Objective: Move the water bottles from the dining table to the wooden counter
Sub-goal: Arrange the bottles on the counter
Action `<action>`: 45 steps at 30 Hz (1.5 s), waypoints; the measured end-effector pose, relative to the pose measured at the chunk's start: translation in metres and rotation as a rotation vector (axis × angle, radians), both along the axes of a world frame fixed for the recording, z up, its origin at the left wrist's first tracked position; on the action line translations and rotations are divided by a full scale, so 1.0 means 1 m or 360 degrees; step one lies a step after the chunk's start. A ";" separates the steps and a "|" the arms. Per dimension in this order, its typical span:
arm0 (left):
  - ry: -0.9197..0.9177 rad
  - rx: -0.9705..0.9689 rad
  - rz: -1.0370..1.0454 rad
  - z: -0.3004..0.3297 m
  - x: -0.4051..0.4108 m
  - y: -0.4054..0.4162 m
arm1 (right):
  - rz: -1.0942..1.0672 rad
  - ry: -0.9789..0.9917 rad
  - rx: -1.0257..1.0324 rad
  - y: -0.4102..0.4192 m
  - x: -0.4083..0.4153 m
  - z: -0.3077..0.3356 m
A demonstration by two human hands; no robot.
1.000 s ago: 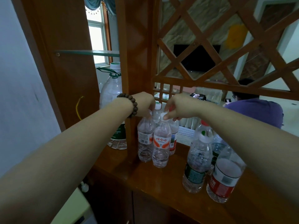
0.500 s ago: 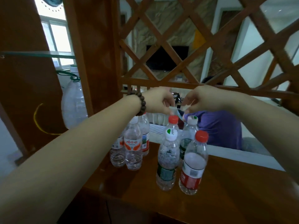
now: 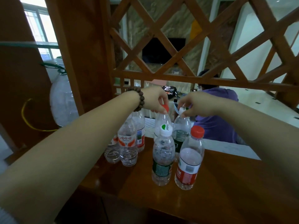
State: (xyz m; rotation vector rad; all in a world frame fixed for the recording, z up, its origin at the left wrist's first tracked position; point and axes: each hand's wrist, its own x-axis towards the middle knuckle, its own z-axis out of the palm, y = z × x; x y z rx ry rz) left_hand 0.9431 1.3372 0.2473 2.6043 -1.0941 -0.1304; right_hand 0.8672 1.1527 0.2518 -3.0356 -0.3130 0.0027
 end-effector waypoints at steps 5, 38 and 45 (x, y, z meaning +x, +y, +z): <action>-0.0074 0.0055 0.0116 0.004 0.011 0.014 | 0.0060 -0.0077 -0.0006 0.015 0.018 0.004; -0.0107 -0.0148 0.0115 0.019 -0.033 0.034 | 0.0097 0.0022 0.0220 0.002 -0.007 0.015; 0.0036 0.0234 -0.0063 0.013 -0.078 0.020 | 0.0120 0.0225 0.0228 -0.011 -0.069 0.020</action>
